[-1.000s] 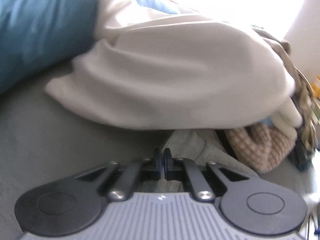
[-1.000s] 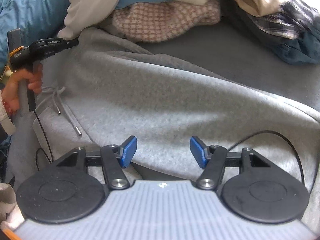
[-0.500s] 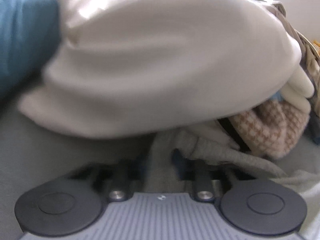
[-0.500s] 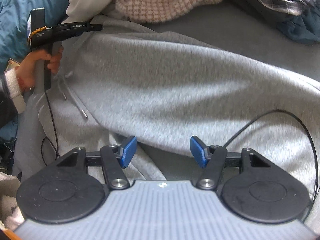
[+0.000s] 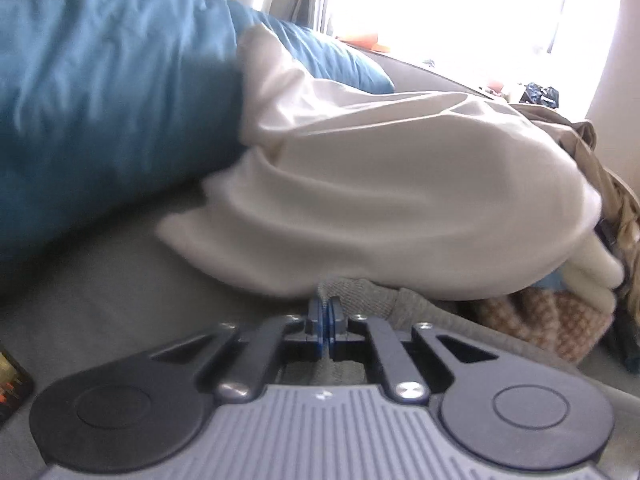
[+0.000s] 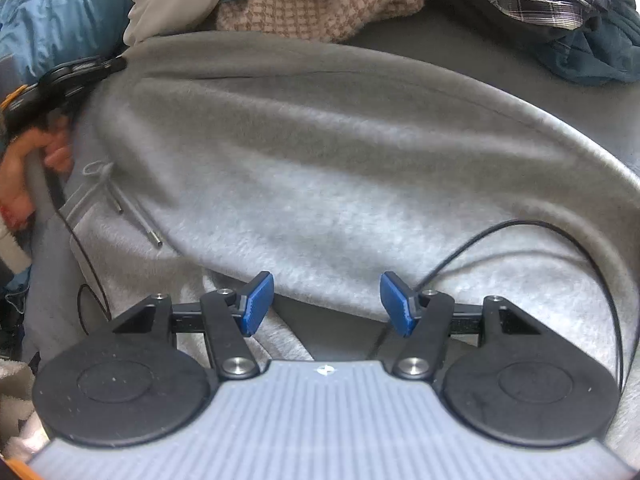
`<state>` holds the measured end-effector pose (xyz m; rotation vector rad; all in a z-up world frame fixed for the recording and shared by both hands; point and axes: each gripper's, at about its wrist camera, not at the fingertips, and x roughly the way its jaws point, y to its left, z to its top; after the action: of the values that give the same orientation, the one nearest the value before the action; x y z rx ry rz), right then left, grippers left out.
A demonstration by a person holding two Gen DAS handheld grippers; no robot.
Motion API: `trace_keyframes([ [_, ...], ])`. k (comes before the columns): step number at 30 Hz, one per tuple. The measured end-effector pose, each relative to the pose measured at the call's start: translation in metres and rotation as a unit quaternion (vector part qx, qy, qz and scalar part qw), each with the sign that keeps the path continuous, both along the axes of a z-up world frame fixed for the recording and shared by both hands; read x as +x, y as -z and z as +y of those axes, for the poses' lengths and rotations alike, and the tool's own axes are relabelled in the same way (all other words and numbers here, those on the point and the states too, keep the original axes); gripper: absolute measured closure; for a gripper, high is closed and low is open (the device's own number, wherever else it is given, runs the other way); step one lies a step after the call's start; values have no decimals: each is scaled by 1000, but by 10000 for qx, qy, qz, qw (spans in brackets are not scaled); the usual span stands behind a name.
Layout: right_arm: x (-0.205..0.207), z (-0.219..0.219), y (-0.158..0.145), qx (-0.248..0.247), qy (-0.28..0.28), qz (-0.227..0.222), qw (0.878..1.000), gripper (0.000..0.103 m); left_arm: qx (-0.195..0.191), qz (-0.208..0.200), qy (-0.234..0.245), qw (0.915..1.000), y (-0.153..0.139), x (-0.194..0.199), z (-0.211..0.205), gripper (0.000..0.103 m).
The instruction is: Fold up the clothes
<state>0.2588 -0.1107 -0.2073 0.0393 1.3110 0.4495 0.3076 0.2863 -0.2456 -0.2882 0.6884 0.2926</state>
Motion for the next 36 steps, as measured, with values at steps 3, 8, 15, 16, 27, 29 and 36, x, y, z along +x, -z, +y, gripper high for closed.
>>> trace_keyframes([
  [3,3,-6,2,3,56,4,10000,44,81,145,-69,9998,9,11,10,99],
  [8,5,-8,1,-79,-182,-40,9998,44,440,231,132,9987,27,33,3,98],
  [15,2,-13,-1,-189,29,-153,9997,44,551,488,-76,9973,30,47,-4,50],
  [16,1,-14,-1,-185,67,-147,9997,44,546,473,-163,9973,28,45,-3,42],
  [27,2,-8,2,-76,208,-128,9997,44,414,345,-392,9978,-7,14,7,19],
  [29,1,-6,-1,-61,194,-180,9996,44,428,285,-411,9978,-14,11,8,19],
  [36,-7,-8,-19,-17,223,-405,9989,44,431,99,-536,9976,-39,2,8,19],
])
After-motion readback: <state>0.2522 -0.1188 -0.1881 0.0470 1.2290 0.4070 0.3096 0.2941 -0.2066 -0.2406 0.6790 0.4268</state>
